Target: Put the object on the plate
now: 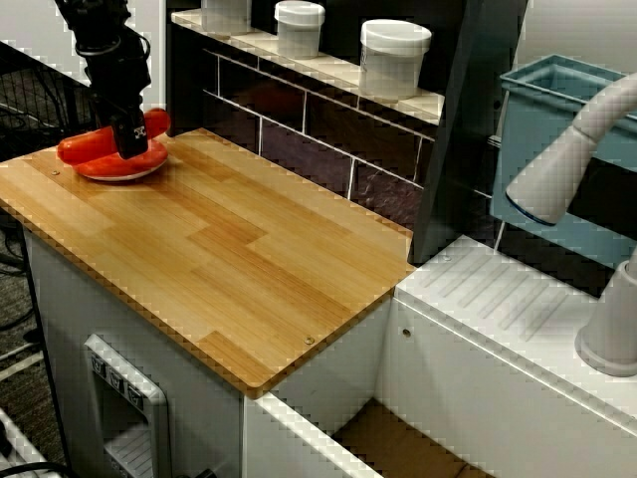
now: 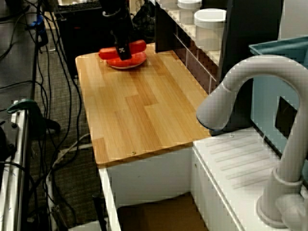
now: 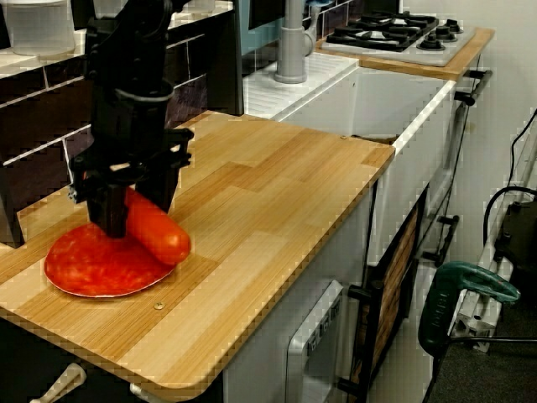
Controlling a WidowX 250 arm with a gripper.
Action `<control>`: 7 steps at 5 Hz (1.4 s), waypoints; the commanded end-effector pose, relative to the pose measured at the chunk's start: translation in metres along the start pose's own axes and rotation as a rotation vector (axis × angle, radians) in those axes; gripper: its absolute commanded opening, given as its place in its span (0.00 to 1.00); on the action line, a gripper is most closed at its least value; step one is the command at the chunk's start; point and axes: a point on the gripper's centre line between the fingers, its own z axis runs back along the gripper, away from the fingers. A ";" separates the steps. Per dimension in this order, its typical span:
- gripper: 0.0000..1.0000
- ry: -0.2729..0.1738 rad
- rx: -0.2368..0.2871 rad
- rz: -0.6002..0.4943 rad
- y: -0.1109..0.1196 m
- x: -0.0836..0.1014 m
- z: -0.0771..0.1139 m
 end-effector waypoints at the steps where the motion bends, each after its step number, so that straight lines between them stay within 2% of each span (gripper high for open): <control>1: 1.00 -0.012 0.035 0.004 0.018 0.005 0.011; 7: 1.00 0.000 0.029 -0.019 0.015 0.005 0.013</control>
